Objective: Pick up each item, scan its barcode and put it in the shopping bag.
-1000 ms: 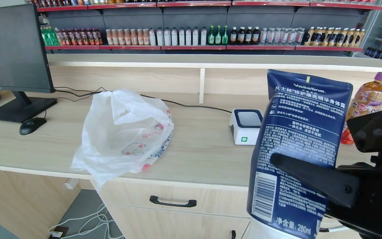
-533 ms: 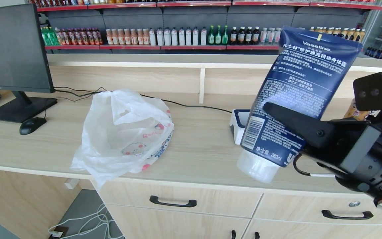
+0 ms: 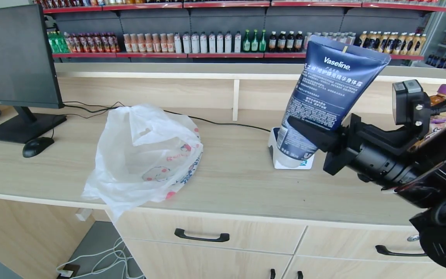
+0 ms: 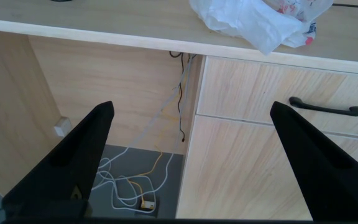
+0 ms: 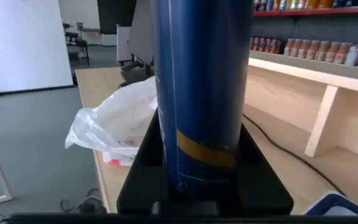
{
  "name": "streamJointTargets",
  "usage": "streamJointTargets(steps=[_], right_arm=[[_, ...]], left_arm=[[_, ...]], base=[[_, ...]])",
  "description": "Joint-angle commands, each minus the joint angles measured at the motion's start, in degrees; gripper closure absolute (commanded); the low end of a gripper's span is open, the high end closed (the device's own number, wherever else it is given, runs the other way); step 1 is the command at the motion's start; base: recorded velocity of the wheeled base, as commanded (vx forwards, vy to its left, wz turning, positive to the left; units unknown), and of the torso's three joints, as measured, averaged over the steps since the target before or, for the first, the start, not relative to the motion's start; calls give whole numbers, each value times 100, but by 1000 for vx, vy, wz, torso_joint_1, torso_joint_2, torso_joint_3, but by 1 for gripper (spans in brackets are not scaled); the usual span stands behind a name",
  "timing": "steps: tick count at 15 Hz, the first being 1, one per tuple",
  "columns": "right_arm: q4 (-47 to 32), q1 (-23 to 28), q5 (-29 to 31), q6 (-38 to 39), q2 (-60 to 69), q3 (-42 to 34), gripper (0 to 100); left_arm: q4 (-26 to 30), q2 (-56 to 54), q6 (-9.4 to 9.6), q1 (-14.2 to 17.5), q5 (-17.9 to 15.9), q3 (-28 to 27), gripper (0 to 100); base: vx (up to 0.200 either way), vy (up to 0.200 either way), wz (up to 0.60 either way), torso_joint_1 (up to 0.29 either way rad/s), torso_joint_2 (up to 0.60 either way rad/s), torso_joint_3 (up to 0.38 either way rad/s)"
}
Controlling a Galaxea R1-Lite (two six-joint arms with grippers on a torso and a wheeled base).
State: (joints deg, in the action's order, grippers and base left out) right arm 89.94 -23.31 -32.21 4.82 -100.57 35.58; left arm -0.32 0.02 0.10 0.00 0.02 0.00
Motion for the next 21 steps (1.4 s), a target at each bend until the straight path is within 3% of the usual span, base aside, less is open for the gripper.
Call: streamJointTargets(steps=[1, 5, 11, 16, 21], right_arm=[[6, 485, 356, -965, -692, 528, 100], [6, 608, 1384, -1967, -797, 845, 100], [6, 889, 1340, -3250, -929, 1161, 100], [6, 889, 153, -4226, -1184, 1715, 100], [6, 898, -392, -4744, -1799, 2005, 100]], left_arm=[[-3, -2, -1, 0, -2, 0, 0], [-3, -2, -1, 0, -2, 0, 0], [-3, -2, -1, 0, -2, 0, 0], [-3, -2, -1, 0, -2, 0, 0], [-3, -2, -1, 0, -2, 0, 0]], base=[[0, 0, 0, 0, 0, 0], [0, 0, 0, 0, 0, 0], [0, 0, 0, 0, 0, 0], [0, 0, 0, 0, 0, 0], [0, 0, 0, 0, 0, 0]])
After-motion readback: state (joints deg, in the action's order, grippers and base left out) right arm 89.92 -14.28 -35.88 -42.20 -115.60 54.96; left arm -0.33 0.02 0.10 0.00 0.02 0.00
